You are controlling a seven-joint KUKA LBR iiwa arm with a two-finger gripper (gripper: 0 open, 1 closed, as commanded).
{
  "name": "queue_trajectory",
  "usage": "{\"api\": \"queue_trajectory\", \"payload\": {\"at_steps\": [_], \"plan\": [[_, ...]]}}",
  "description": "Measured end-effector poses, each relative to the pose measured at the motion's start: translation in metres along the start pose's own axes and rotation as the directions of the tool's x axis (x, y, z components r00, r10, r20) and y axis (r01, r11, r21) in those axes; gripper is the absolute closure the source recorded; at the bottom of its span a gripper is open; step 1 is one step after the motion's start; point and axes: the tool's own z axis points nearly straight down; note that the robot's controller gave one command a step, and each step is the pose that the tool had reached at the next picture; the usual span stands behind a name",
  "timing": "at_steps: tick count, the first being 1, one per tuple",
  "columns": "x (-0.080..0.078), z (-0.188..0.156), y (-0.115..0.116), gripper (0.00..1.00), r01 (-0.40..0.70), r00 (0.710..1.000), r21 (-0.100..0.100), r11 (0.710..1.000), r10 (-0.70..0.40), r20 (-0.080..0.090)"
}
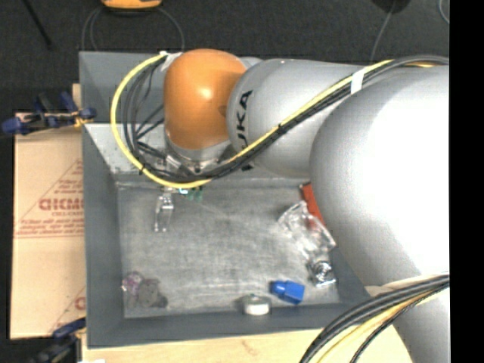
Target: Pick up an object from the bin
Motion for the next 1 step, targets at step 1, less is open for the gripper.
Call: {"api": "queue_trajectory", "payload": {"at_steps": [1], "plan": [[0.0642,-0.0058,-0.0158,0.00,0.269,0.963,0.004,0.963,-0.269,0.004]]}}
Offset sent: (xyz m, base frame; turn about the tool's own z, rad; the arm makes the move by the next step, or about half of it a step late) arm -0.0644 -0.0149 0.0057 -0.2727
